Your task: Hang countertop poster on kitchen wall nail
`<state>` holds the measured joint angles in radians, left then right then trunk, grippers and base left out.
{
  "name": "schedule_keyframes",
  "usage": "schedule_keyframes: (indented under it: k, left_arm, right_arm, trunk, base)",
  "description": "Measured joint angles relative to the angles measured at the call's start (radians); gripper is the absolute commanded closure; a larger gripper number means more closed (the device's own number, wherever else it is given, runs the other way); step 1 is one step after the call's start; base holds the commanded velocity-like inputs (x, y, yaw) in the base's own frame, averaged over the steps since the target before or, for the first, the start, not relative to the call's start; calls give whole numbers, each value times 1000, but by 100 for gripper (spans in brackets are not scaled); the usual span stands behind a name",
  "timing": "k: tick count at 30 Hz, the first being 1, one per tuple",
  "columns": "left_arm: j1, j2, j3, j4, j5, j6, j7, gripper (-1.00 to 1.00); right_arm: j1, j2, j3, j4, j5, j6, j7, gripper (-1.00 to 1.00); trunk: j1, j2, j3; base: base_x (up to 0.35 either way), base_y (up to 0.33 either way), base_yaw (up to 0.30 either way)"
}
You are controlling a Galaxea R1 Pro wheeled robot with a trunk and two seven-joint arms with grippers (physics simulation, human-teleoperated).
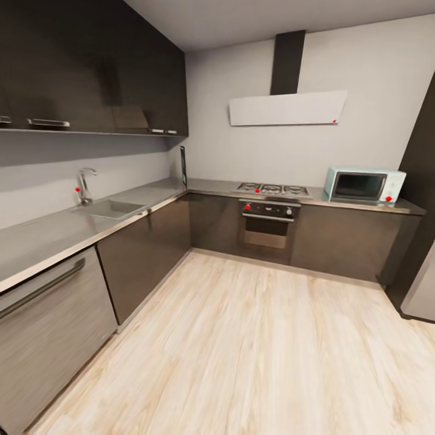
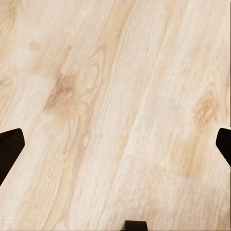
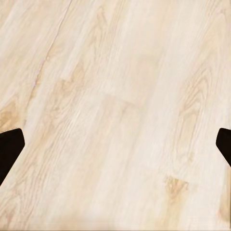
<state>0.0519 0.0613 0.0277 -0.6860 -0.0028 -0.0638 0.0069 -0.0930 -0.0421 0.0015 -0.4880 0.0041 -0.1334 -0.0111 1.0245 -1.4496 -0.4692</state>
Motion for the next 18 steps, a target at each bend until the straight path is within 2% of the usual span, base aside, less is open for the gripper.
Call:
schedule_keyframes:
  k: [18]
  left_arm:
    - [0, 0, 1, 0, 0, 0, 0, -100]
  right_arm:
    - [0, 1, 1, 6, -1, 0, 1, -100]
  trunk:
    - [0, 0, 0]
  base:
    - [306, -143, 0]
